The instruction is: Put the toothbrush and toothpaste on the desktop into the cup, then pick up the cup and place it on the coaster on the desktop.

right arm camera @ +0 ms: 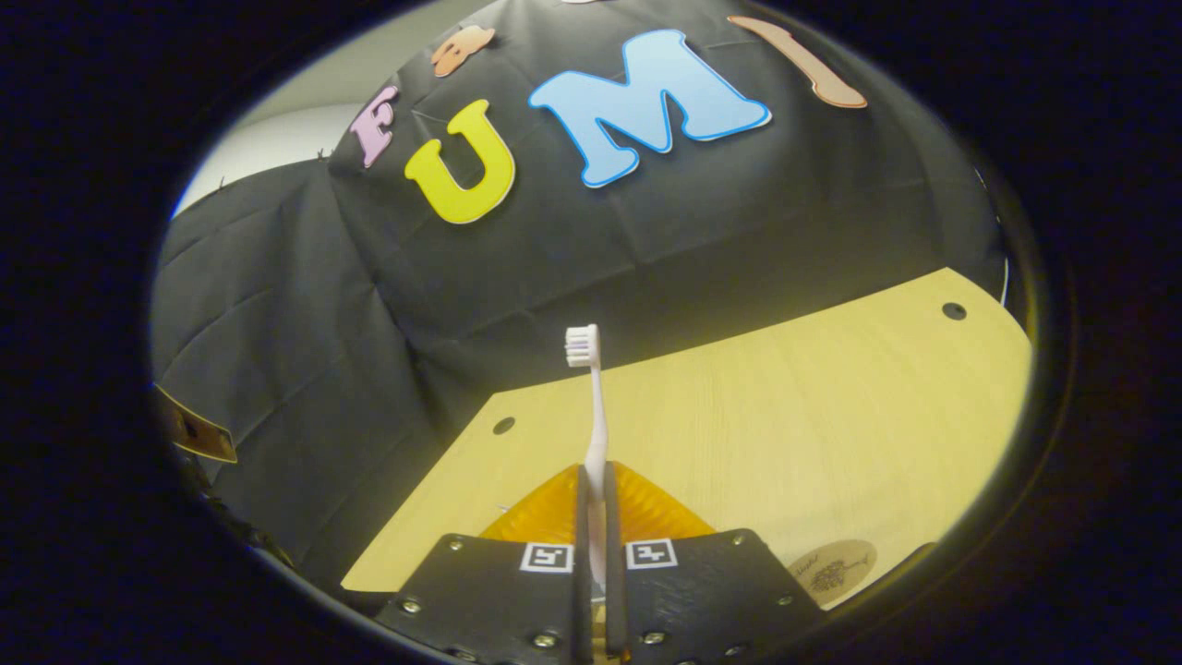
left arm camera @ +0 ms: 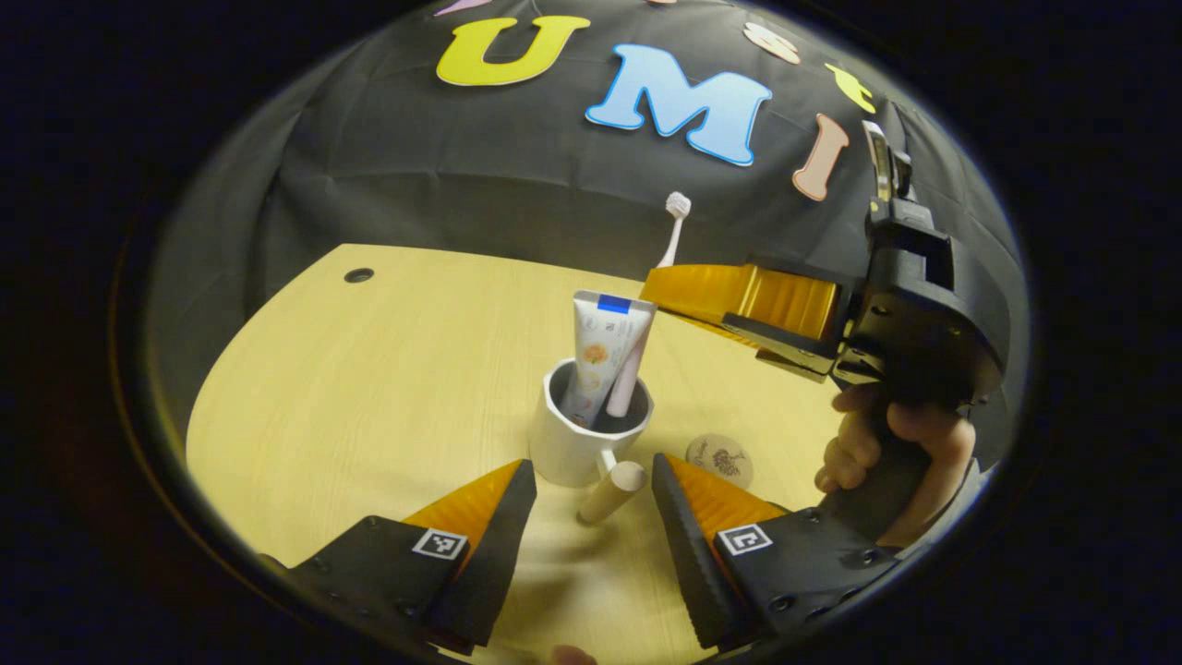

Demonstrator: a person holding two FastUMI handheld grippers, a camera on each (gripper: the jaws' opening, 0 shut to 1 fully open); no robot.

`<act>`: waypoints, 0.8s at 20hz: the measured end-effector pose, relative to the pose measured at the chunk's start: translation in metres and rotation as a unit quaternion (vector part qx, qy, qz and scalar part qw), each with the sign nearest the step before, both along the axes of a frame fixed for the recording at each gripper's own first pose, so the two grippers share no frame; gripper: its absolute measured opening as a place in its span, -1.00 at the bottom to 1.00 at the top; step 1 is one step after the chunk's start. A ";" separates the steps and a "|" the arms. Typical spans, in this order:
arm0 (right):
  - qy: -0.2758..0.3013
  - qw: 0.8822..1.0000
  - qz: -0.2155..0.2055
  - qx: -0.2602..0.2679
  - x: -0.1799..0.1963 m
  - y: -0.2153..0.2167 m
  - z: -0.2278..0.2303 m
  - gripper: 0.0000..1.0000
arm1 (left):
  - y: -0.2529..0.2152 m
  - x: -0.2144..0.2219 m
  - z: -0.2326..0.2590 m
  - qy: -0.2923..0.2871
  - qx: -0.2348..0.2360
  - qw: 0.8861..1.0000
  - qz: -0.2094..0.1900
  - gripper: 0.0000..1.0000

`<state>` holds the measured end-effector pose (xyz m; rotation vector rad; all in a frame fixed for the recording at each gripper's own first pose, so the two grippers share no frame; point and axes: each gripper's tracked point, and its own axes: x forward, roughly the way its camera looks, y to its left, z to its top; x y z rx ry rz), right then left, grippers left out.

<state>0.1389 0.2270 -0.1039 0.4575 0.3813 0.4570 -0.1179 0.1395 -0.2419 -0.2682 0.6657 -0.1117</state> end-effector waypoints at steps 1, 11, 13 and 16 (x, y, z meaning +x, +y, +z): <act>0.001 1.000 0.000 -0.001 0.001 0.000 0.000 -0.84 | 0.000 0.000 0.001 0.000 0.000 1.000 -0.001 0.67; 0.002 1.000 0.017 -0.010 -0.014 -0.012 0.005 0.36 | -0.010 -0.001 -0.001 0.007 -0.003 1.000 0.008 0.67; -0.007 1.000 0.011 -0.016 -0.015 -0.019 0.010 0.55 | -0.012 -0.002 -0.002 0.011 -0.005 1.000 0.012 0.68; -0.021 0.999 -0.006 -0.025 -0.019 -0.035 0.021 0.60 | -0.016 -0.002 -0.007 0.017 -0.006 1.000 0.013 0.68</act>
